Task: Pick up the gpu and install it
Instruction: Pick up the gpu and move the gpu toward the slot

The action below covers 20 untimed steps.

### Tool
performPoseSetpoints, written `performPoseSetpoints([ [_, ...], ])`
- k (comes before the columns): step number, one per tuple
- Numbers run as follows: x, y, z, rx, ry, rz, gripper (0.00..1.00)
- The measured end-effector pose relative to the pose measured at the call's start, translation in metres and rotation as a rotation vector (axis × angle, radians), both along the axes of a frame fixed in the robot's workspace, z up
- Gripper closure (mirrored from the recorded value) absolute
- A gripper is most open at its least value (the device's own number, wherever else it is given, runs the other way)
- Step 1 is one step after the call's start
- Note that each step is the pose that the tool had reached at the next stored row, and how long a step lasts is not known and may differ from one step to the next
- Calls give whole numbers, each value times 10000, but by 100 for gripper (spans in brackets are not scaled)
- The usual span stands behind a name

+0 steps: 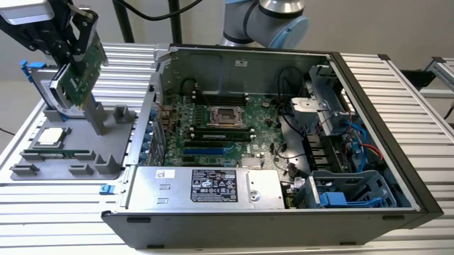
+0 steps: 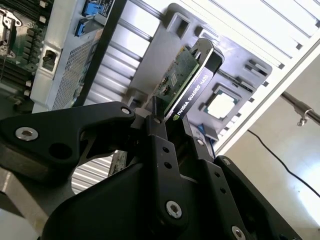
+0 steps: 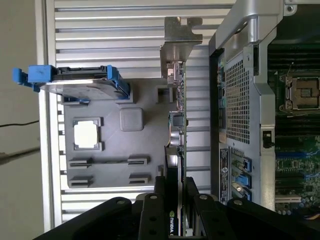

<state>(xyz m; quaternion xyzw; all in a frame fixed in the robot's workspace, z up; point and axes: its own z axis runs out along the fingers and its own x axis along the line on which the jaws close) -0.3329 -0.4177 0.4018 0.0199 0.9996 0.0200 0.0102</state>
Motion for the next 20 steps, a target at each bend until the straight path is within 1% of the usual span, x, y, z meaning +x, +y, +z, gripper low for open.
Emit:
performPoseSetpoints([
  [9,1,-1,46,0,0,2,100],
  [20,1,-1,81,0,0,2,100],
])
